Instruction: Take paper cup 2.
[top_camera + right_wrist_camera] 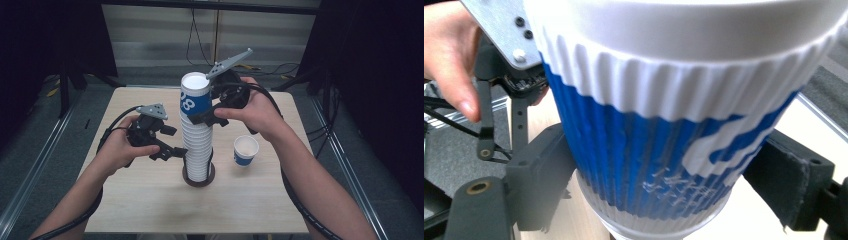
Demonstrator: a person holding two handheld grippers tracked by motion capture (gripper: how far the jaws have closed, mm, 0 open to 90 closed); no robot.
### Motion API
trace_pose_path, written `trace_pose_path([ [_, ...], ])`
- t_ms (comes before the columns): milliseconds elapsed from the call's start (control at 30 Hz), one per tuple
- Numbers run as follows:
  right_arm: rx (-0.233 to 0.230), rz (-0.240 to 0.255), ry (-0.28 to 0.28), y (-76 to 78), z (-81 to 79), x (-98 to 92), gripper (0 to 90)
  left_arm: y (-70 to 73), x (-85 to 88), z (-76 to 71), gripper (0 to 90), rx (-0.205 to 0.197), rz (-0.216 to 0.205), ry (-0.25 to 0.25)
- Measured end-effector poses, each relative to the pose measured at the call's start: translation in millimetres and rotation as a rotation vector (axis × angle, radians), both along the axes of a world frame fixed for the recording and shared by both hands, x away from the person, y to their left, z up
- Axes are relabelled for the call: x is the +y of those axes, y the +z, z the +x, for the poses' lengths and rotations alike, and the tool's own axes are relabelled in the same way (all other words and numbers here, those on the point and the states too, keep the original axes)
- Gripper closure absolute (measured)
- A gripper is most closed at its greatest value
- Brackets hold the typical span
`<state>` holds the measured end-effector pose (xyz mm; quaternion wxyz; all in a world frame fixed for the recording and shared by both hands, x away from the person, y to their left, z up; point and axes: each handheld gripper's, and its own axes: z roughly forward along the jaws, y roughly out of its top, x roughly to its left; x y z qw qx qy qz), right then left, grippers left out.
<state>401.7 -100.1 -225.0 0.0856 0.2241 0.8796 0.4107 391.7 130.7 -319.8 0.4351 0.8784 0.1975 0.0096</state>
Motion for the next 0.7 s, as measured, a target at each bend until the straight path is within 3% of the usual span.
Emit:
trace_pose_path([
  [500, 0.008, -0.001, -0.007, 0.9, -0.5, -0.6, 16.8, 45.0, -2.1, 5.7, 15.1, -0.06, -0.024, -0.001],
  [567, 0.007, 0.004, -0.006, 0.5, -0.4, -0.8, 16.8, 48.5, -3.8, 5.6, 15.1, -0.06, -0.043, 0.004],
  [700, 0.009, -0.002, -0.008, 1.0, -0.6, -0.5, 16.8, 52.5, -7.3, 6.4, 15.2, -0.07, -0.037, -0.001],
])
